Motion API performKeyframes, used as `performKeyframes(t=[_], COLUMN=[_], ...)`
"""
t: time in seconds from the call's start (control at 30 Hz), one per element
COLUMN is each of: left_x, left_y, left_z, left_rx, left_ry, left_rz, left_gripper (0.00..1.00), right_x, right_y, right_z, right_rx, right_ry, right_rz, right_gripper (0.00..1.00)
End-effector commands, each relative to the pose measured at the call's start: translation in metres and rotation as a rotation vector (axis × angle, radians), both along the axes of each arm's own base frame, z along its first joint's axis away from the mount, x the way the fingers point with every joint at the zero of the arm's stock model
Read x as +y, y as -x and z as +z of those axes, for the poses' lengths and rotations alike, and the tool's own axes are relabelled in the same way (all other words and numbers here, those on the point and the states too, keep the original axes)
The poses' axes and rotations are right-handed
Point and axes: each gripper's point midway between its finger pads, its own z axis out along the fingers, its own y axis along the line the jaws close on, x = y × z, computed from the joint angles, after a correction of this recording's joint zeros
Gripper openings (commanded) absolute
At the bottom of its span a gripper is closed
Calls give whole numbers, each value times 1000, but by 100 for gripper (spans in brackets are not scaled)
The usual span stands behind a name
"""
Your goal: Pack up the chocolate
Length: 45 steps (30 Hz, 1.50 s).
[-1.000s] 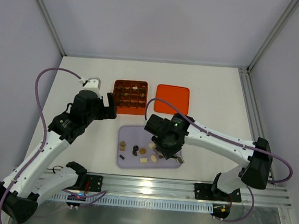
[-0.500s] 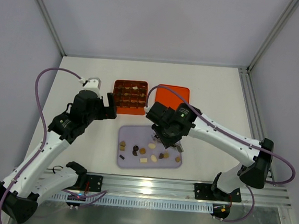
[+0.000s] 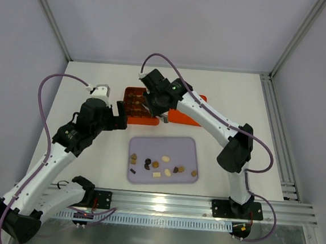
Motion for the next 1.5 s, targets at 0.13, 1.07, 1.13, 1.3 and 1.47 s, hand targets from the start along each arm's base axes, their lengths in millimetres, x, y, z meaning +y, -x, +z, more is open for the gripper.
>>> performKeyframes(t=[0.13,1.07,1.13,1.3,1.47], left_x=[2,0,1,0,1], left_y=[-3,-3,-4,-4,-4], left_z=[9,8,8,7,7], left_rx=[-40,-35,-35,-33,-33], left_ry=[23,23,23,23,23], left_rz=[18,12,15,12,14], left_gripper=[100,100,100,100,100], right_x=[55,53,53,53,52], right_y=[-49,-48,-48,-49,-50], right_z=[20,-22,-21,-16,-8], right_rx=[-110,-64,-67,-76,-90], right_ry=[-148,-109,-109,-117,-127], right_rz=[21,-9,-7,-10,-13], right_gripper=[26,35,38,41,43])
